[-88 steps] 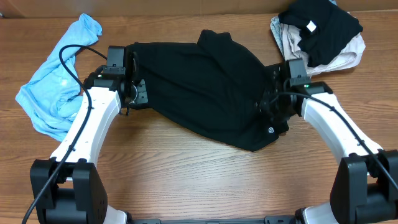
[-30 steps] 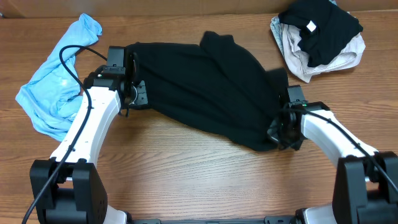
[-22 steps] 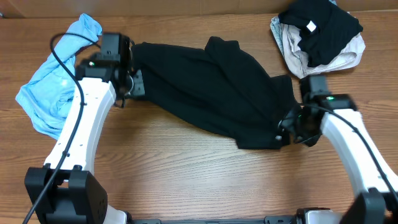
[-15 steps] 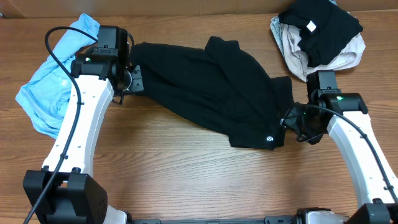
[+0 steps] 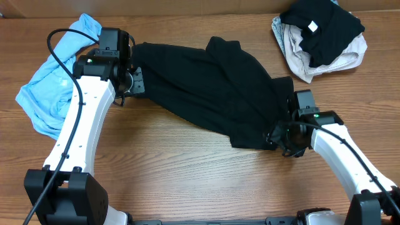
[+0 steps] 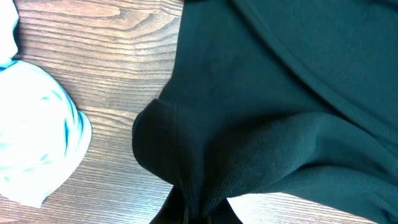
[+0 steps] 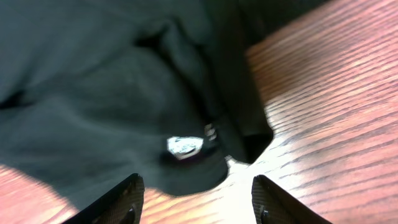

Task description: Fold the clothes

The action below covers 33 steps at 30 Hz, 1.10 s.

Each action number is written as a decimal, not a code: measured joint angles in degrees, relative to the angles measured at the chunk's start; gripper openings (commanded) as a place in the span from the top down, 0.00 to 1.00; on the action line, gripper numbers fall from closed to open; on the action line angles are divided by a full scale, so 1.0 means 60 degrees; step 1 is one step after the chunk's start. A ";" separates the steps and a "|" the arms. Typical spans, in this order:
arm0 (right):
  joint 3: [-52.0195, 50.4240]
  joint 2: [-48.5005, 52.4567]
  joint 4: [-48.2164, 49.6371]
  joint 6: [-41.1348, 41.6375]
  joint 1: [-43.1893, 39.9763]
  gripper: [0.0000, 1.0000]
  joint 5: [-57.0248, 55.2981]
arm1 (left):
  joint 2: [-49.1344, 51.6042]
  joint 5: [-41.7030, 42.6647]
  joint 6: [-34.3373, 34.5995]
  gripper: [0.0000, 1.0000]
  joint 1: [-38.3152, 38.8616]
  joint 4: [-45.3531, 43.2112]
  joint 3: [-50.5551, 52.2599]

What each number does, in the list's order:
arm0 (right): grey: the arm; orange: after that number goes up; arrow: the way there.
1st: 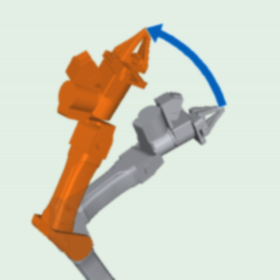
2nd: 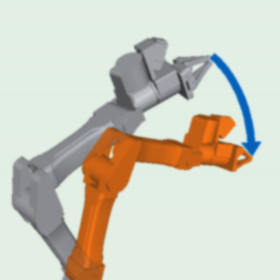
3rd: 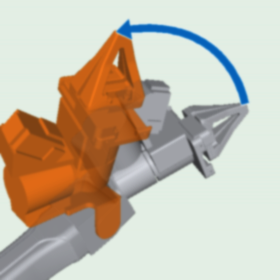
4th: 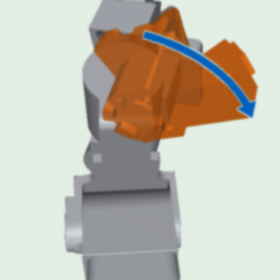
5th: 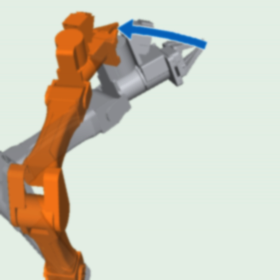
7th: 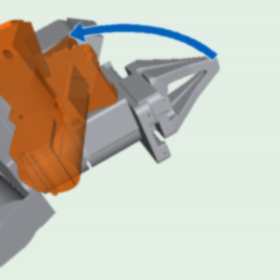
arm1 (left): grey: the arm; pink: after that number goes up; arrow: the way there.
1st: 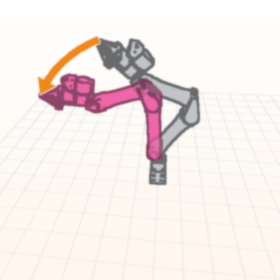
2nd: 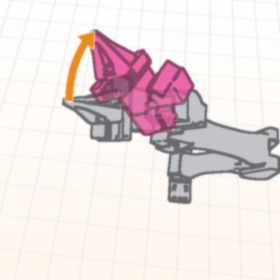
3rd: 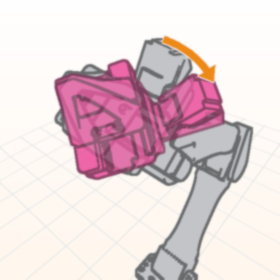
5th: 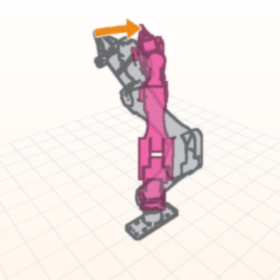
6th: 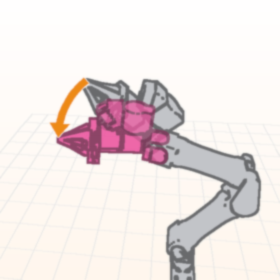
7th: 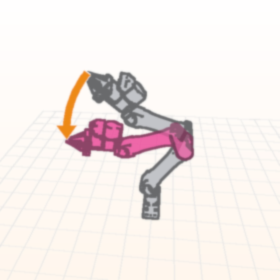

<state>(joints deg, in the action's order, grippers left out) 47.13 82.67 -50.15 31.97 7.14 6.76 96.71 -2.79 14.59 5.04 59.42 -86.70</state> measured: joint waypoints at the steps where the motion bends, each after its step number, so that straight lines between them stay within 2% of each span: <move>1: -0.0171 0.0000 0.0182 0.0058 -0.0004 0.45 -0.0036 | 0.0004 0.0000 0.0000 0.96 0.0000 -0.0011 0.0000; 4: -0.0576 0.0007 0.0594 0.0237 -0.0004 0.50 -0.0073 | 0.0004 0.0000 0.0000 0.96 0.0000 -0.0011 0.0000; 7: -0.0816 0.0025 0.0849 0.0342 0.0000 0.59 -0.0033 | 0.0004 0.0000 0.0000 0.96 0.0000 -0.0011 0.0000; 15: -0.0867 0.0036 0.1191 0.0444 0.0004 0.76 0.0171 | 0.0004 0.0000 0.0000 0.96 0.0000 -0.0011 0.0000; 17: -0.0867 0.0036 0.1217 0.0455 0.0004 0.84 0.0240 | 0.0004 0.0000 0.0000 0.96 0.0000 -0.0011 0.0000; 19: -0.0867 0.0036 0.1224 0.0430 0.0004 0.96 0.0302 | 0.0004 0.0000 0.0000 0.96 0.0000 -0.0007 0.0000; 25: -0.0765 0.0036 0.0608 0.0459 0.0004 0.96 0.0350 | 0.0004 -0.0004 0.0000 0.96 0.0000 0.0149 -0.0004; 29: 0.0047 -0.0076 -0.0678 0.0415 0.0004 0.96 0.0379 | 0.0058 -0.0004 -0.0004 0.96 0.0000 0.1078 -0.0477; 33: 0.1774 -0.0627 -0.2816 0.0149 0.0004 0.96 0.0375 | 0.0117 0.0000 -0.0138 0.96 0.0000 0.2167 -0.1996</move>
<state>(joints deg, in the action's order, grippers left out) 57.78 78.91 -67.05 32.86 7.16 9.02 97.41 -2.79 13.76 5.04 72.42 -98.67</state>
